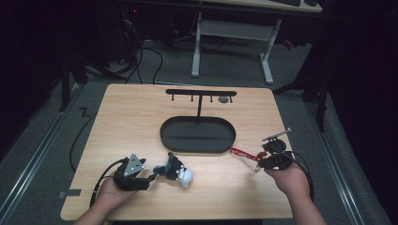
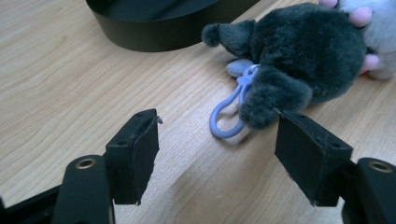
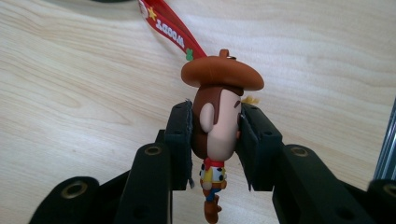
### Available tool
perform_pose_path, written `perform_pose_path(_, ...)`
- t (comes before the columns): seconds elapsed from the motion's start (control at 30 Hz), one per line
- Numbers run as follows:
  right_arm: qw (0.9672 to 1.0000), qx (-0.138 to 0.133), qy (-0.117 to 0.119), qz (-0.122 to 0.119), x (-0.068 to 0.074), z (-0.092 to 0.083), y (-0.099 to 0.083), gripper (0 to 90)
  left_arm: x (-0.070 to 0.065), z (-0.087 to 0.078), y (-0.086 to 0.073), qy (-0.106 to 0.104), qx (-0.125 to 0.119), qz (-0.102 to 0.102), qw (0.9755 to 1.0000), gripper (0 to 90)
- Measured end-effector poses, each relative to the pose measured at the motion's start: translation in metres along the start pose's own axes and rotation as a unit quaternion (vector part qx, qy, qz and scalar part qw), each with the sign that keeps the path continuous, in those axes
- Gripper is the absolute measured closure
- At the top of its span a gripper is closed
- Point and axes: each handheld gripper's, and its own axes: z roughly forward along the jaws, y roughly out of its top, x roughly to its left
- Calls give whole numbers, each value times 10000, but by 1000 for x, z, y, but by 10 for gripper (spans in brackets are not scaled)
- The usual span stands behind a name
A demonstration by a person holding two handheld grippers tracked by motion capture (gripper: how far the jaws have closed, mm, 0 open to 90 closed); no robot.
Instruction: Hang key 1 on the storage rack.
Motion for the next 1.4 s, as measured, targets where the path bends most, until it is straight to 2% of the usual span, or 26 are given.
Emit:
perform_pose_path(0.23,9998,-129,-13,-137,8,-22,8,676,-1,-1,-1,-6,-9,9,10000,307)
perform_pose_path(0.5,9995,-215,9,-220,15,-37,17,676,-1,0,-1,-28,-3,17,10000,307)
perform_pose_path(0.67,9992,-291,40,-276,21,-48,26,677,-2,0,-1,-34,9,42,10000,307)
perform_pose_path(0.8,9983,-408,6,-408,28,-60,36,677,-2,-1,-1,-19,-26,46,10000,308)
perform_pose_path(1.1,9973,-565,27,-459,34,-72,48,677,-2,-1,-1,-31,-18,62,10000,308)
perform_pose_path(1.4,9971,-470,76,-595,43,-76,60,677,-3,-1,-1,-33,-7,92,10000,308)
